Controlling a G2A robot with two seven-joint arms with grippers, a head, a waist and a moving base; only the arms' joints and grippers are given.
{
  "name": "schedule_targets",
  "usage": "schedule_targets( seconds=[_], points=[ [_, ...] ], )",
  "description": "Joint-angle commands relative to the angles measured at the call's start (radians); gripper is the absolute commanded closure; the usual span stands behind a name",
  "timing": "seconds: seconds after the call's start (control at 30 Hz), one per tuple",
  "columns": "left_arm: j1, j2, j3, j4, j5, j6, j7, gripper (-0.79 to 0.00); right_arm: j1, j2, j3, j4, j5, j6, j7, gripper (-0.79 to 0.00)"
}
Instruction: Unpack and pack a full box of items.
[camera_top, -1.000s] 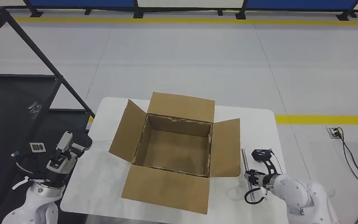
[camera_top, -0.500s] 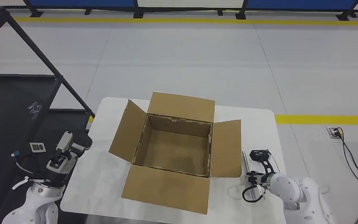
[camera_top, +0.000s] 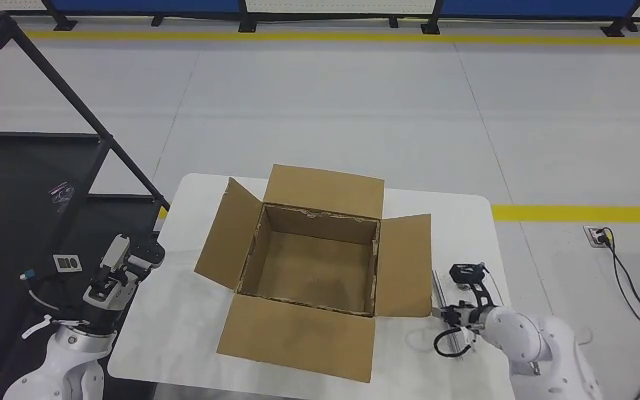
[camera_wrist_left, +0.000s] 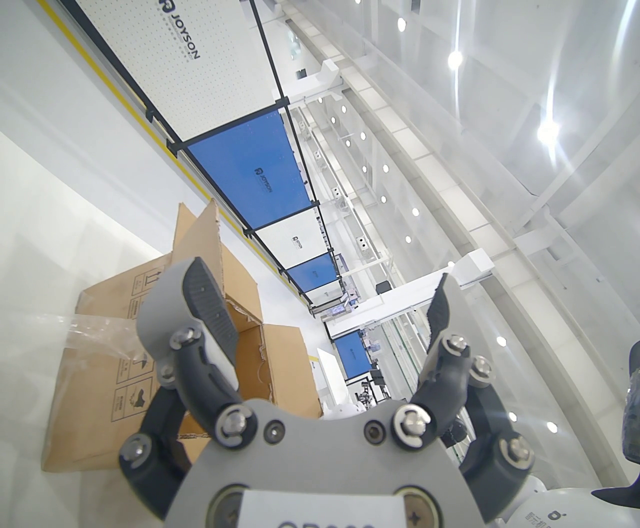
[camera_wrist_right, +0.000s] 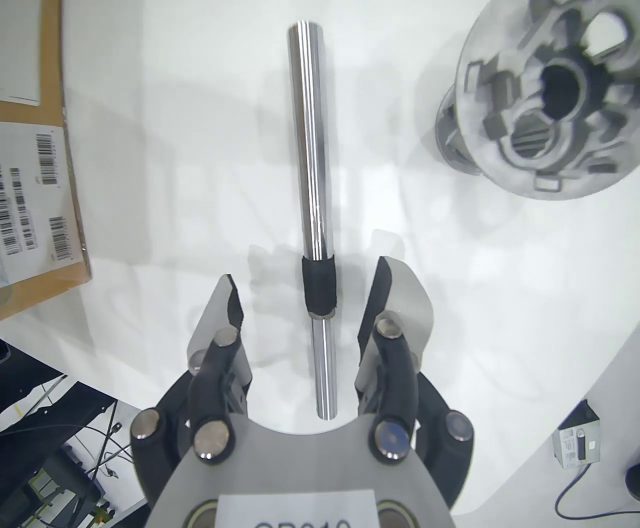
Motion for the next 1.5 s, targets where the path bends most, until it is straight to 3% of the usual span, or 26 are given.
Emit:
schedule_targets(
  seconds=[0.0,0.1,0.27,0.4,0.5,0.83,0.93,1.2,1.47],
  points=[
    [0.000,0.000,0.000,0.000,0.000,0.000,0.000,-0.785,-0.034,0.003,0.024,-0.095,0.017,0.022,-0.013,-0.637],
    [0.000,0.000,0.000,0.000,0.000,0.000,0.000,-0.785,-0.097,0.005,0.068,-0.269,0.050,0.076,-0.035,-0.785],
    [0.000,0.000,0.000,0.000,0.000,0.000,0.000,-0.785,-0.165,0.008,0.109,-0.520,0.035,0.167,-0.037,-0.785],
    [0.000,0.000,0.000,0.000,0.000,0.000,0.000,-0.785,-0.159,0.009,0.105,-0.598,0.164,0.089,-0.098,-0.785],
    [0.000,0.000,0.000,0.000,0.000,0.000,0.000,-0.785,-0.133,0.011,0.102,-0.583,0.250,0.028,-0.118,-0.785],
    [0.000,0.000,0.000,0.000,0.000,0.000,0.000,-0.785,-0.136,0.011,0.093,-0.578,0.244,0.025,-0.141,-0.785],
    [0.003,0.000,0.002,-0.003,0.001,0.008,0.010,-0.785,-0.116,0.011,0.074,-0.540,0.263,0.070,-0.147,-0.785],
    [0.007,0.001,0.001,0.003,0.009,0.055,0.095,-0.785,0.047,0.017,0.004,-0.360,0.354,0.173,0.005,-0.785],
    [0.018,0.005,0.000,0.011,0.007,0.044,0.104,-0.785,0.180,0.018,-0.106,-0.228,0.345,0.221,0.029,-0.785]
  ],
)
